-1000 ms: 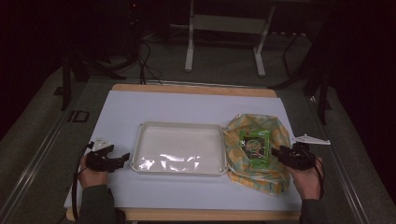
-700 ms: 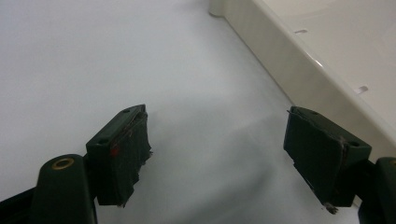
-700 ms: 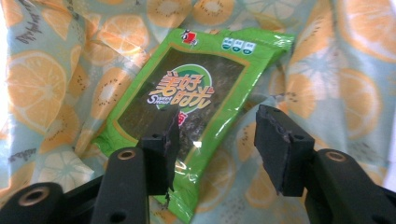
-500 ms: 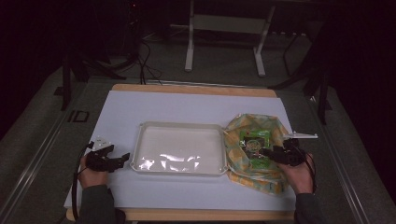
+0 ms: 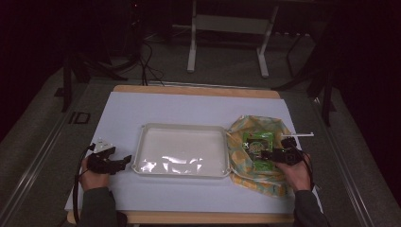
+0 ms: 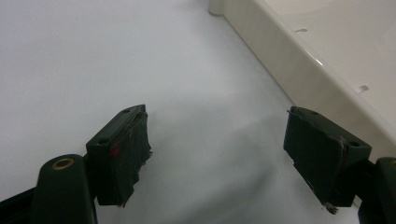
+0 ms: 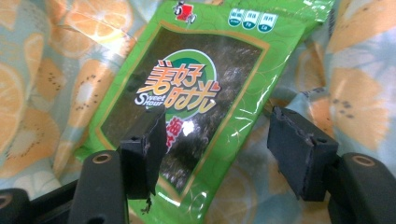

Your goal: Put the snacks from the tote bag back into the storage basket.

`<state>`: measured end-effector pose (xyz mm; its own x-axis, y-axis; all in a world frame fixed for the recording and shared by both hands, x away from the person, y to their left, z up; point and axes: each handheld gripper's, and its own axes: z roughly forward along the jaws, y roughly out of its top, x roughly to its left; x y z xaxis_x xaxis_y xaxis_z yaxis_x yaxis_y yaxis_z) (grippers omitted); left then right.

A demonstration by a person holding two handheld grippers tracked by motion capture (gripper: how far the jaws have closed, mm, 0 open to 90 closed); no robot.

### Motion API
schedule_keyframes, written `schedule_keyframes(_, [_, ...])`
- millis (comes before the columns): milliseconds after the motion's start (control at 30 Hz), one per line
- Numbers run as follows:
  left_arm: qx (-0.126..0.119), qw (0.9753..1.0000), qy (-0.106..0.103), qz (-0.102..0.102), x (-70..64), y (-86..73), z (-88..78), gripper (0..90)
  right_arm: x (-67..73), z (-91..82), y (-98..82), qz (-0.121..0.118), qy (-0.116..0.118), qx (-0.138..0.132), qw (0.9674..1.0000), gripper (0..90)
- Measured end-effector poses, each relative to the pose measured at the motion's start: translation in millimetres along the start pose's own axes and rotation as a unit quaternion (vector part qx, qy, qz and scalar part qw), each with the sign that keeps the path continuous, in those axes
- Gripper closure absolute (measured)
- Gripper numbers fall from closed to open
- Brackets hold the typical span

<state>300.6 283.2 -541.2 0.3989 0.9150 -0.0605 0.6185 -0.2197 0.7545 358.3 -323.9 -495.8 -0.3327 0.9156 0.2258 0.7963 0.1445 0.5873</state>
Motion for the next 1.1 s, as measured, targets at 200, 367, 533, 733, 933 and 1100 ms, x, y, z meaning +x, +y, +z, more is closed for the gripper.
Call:
schedule_keyframes(200, [0.0, 1.0, 0.0, 0.0, 0.1, 0.0, 0.0, 22.7, -5.0, 11.9, 1.3, 0.023, 0.026, 0.013, 0.9993, 37.0])
schedule_keyframes(367, [-0.001, 1.0, 0.0, -0.001, 0.1, 0.0, 0.0, 22.7, -9.0, 18.5, -2.1, 0.045, 0.068, 0.009, 0.9967, 38.7])
schedule_keyframes(533, [0.001, 1.0, 0.001, 0.001, 0.1, 0.1, 0.2, 22.7, -8.6, 14.9, -2.2, 0.05, 0.093, -0.007, 0.9945, 43.3])
schedule_keyframes(733, [0.0, 1.0, 0.001, 0.0, 0.0, 0.1, 0.2, 22.7, -2.9, 10.5, 5.5, 0.05, 0.126, -0.019, 0.9906, 48.5])
schedule_keyframes(933, [0.0, 1.0, -0.001, -0.001, 0.2, 0.1, 0.1, 22.7, 0.6, 15.6, 17.8, 0.055, 0.128, -0.013, 0.9902, 52.0])
schedule_keyframes(1100, [0.0, 1.0, -0.001, -0.001, 0.3, 0.0, 0.1, 22.7, 4.2, 14.9, 22.7, 0.052, 0.127, 0.0, 0.9906, 57.3])
